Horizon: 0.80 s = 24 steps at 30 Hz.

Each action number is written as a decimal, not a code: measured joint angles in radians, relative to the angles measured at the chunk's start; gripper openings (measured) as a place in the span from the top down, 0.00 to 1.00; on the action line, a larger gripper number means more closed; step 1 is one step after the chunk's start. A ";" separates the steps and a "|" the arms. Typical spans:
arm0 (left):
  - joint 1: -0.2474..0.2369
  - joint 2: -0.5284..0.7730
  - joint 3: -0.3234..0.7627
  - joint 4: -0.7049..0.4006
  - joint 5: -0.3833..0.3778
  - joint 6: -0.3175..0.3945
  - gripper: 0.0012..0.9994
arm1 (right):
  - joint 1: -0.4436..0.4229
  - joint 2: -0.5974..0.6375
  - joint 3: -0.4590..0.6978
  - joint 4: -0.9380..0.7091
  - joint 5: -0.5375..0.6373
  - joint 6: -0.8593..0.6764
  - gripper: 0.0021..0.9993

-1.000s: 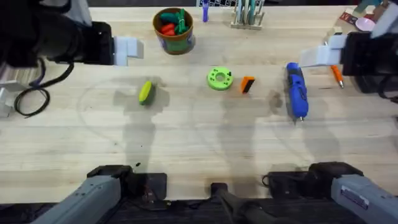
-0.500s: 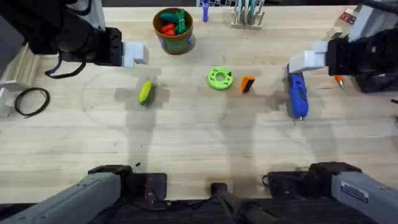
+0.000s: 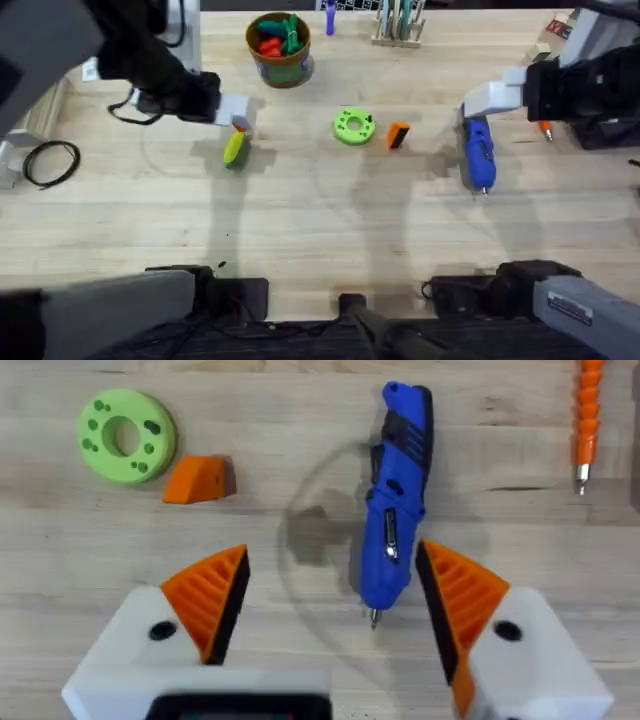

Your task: Pick up the gripper from the table and insert it into the empty holder that is missing its gripper. Then pick up a screw, insert it into the mounting hole, and use the screwdriver to tighten it. Finally, clean up the table by picking up the vegetable and placing it into the bucket.

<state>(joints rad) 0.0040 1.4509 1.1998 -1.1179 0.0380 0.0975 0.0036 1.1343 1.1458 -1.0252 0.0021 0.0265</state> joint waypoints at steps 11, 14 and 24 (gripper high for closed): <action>0.000 0.231 -0.052 0.124 0.022 0.017 0.01 | 0.000 0.000 0.000 0.000 0.000 0.000 0.01; 0.000 0.282 -0.053 0.136 0.022 0.022 0.01 | 0.000 0.000 0.000 0.000 0.000 0.000 0.01; 0.000 0.321 -0.053 0.157 0.022 0.026 0.28 | 0.000 0.000 0.000 -0.001 0.000 0.000 0.01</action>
<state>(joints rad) 0.0040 1.7718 1.1469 -0.9606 0.0603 0.1231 0.0036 1.1346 1.1458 -1.0264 0.0018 0.0265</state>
